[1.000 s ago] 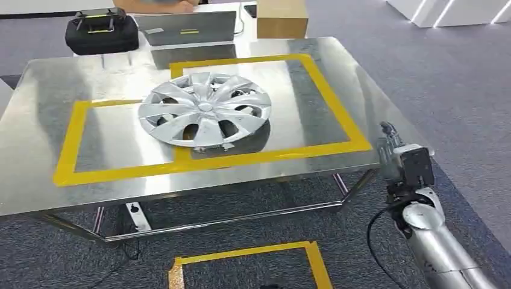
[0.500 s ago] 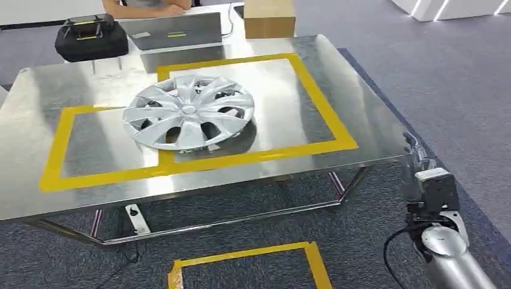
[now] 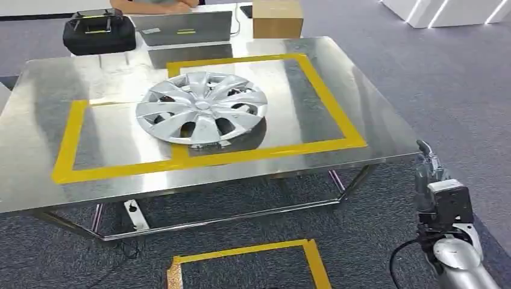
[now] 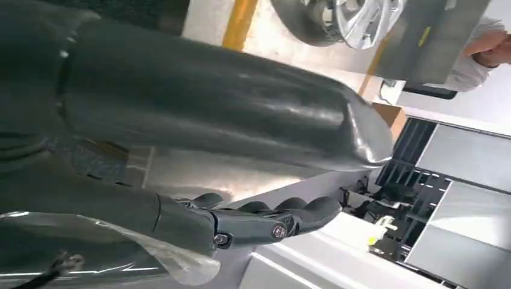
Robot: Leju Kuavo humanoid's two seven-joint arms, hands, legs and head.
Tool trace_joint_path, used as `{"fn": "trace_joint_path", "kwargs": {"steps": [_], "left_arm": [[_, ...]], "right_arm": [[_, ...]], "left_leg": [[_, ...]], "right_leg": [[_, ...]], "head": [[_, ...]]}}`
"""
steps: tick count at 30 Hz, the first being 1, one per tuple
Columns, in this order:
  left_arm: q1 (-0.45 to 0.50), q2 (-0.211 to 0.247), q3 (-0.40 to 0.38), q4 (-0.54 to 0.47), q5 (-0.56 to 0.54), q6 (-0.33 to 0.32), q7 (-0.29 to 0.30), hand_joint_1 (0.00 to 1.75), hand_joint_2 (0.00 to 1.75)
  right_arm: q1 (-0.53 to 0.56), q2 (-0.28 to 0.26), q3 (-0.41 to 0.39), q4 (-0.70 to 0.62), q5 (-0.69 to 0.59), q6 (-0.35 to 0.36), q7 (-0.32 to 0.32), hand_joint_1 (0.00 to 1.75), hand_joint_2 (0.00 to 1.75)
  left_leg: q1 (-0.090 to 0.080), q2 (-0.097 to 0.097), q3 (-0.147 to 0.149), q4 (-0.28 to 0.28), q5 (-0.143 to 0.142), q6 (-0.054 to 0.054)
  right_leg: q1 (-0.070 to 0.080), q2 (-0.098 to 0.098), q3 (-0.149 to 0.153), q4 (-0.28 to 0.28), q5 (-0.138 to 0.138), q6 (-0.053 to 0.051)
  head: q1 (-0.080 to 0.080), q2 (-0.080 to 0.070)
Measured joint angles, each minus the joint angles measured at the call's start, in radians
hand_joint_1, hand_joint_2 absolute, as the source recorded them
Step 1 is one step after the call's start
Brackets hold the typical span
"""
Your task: Take the parts from the cabinet and place them on the table.
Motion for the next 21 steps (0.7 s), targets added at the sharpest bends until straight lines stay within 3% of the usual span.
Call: {"fn": "trace_joint_path", "kwargs": {"steps": [2,3,4,7,8,9,10,12,13,14,15,16,18,19,21], "left_arm": [[0.0,0.0,0.001,0.0,0.0,0.0,0.0,0.0,0.0],[-0.001,0.0,0.001,0.0,0.0,0.002,0.001,0.0,0.0],[-0.002,0.0,0.001,-0.001,0.001,0.005,0.001,0.0,0.0],[-0.001,0.0,0.003,-0.001,0.002,0.009,0.001,0.0,0.0],[0.0,0.001,0.004,-0.001,0.002,0.01,0.001,0.0,0.0],[0.0,0.004,0.006,-0.001,0.003,0.01,0.001,0.0,0.0],[-0.001,0.004,0.008,-0.001,0.003,0.011,0.001,0.0,0.0],[-0.001,0.003,0.009,-0.001,0.003,0.011,0.001,0.0,0.0],[-0.001,0.002,0.009,-0.001,0.002,0.011,0.001,0.0,0.0],[-0.001,0.002,0.009,-0.001,0.002,0.011,0.001,0.0,0.0],[-0.001,0.003,0.009,-0.001,0.002,0.011,0.001,0.0,0.0],[-0.001,0.003,0.009,-0.001,0.002,0.011,0.001,0.0,0.0],[-0.002,0.003,0.009,-0.002,0.002,0.011,0.001,0.0,0.0],[-0.004,0.006,0.009,-0.002,0.001,0.011,0.001,0.0,0.0],[-0.005,0.003,0.008,-0.002,-0.001,0.011,0.002,0.0,0.0]], "right_arm": [[-0.001,0.0,-0.003,-0.003,0.0,0.0,0.0,0.0,0.0],[-0.001,0.0,-0.003,-0.007,0.002,0.0,0.0,0.0,0.0],[-0.003,0.0,-0.003,-0.008,0.002,0.001,0.0,0.0,0.0],[0.008,0.0,-0.009,-0.013,0.006,0.004,0.0,0.0,0.0],[0.01,0.0,-0.009,-0.014,0.008,0.006,0.0,0.0,0.0],[0.009,0.0,-0.009,-0.014,0.011,0.006,-0.001,0.0,0.0],[0.012,0.0,-0.009,-0.016,0.013,0.008,-0.001,0.0,0.0],[0.016,0.0,-0.009,-0.019,0.014,0.009,-0.001,0.0,0.0],[0.016,0.0,-0.009,-0.019,0.014,0.009,-0.001,0.0,0.0],[0.018,0.0,-0.009,-0.019,0.015,0.01,-0.001,0.0,0.0],[0.019,0.0,-0.008,-0.019,0.016,0.01,0.0,0.0,0.0],[0.019,0.0,-0.008,-0.019,0.016,0.01,0.0,0.0,0.0],[0.02,0.0,-0.008,-0.019,0.016,0.01,0.0,0.0,0.0],[0.02,0.0,-0.008,-0.019,0.016,0.01,-0.001,0.0,0.0],[0.02,0.0,-0.008,-0.019,0.02,0.011,0.0,0.0,0.0]], "left_leg": [[0.001,0.0,-0.005,0.005,0.004,-0.005],[0.0,0.0,-0.007,0.01,0.006,-0.007],[-0.006,-0.001,-0.013,0.015,0.008,-0.012],[-0.003,-0.002,-0.018,0.014,0.025,-0.031],[-0.007,-0.003,-0.021,0.016,0.029,-0.037],[-0.003,-0.004,-0.03,0.028,0.003,-0.043],[-0.002,-0.003,-0.042,0.066,-0.044,-0.049],[0.003,-0.003,-0.085,0.216,-0.155,-0.057],[0.004,-0.003,-0.099,0.287,-0.187,-0.059],[0.004,-0.003,-0.097,0.318,-0.188,-0.058],[0.003,-0.003,-0.076,0.305,-0.166,-0.056],[0.003,-0.003,-0.038,0.254,-0.132,-0.051],[-0.002,-0.003,0.09,0.06,-0.074,-0.03],[-0.007,-0.003,0.135,-0.016,-0.091,-0.018],[-0.01,-0.003,0.133,-0.032,-0.088,-0.019]], "right_leg": [[-0.001,-0.001,0.108,-0.173,0.076,-0.001],[-0.003,-0.002,0.16,-0.257,0.087,-0.002],[0.001,0.0,0.188,-0.285,0.078,-0.007],[0.005,0.003,0.167,-0.277,0.088,-0.021],[0.0,0.001,0.15,-0.284,0.097,-0.034],[-0.004,-0.003,0.157,-0.285,0.107,-0.045],[-0.004,-0.003,0.147,-0.285,0.113,-0.055],[-0.003,-0.004,0.125,-0.285,0.13,-0.056],[-0.002,-0.005,0.113,-0.284,0.138,-0.056],[-0.001,-0.005,0.101,-0.283,0.146,-0.056],[0.0,-0.005,0.09,-0.281,0.153,-0.056],[0.002,-0.005,0.08,-0.28,0.16,-0.056],[0.006,-0.004,0.067,-0.279,0.173,-0.053],[0.01,-0.004,0.063,-0.276,0.178,-0.049],[0.007,-0.006,0.059,-0.278,0.193,-0.038]], "head": [[0.0,0.0],[0.001,0.0],[0.001,0.0],[-0.002,0.0],[-0.001,0.0],[-0.001,0.0],[-0.005,0.0],[-0.005,0.0],[-0.006,0.0],[-0.006,0.0],[-0.006,0.0],[-0.006,0.0],[-0.006,0.0],[-0.005,0.0],[-0.004,0.0]]}}
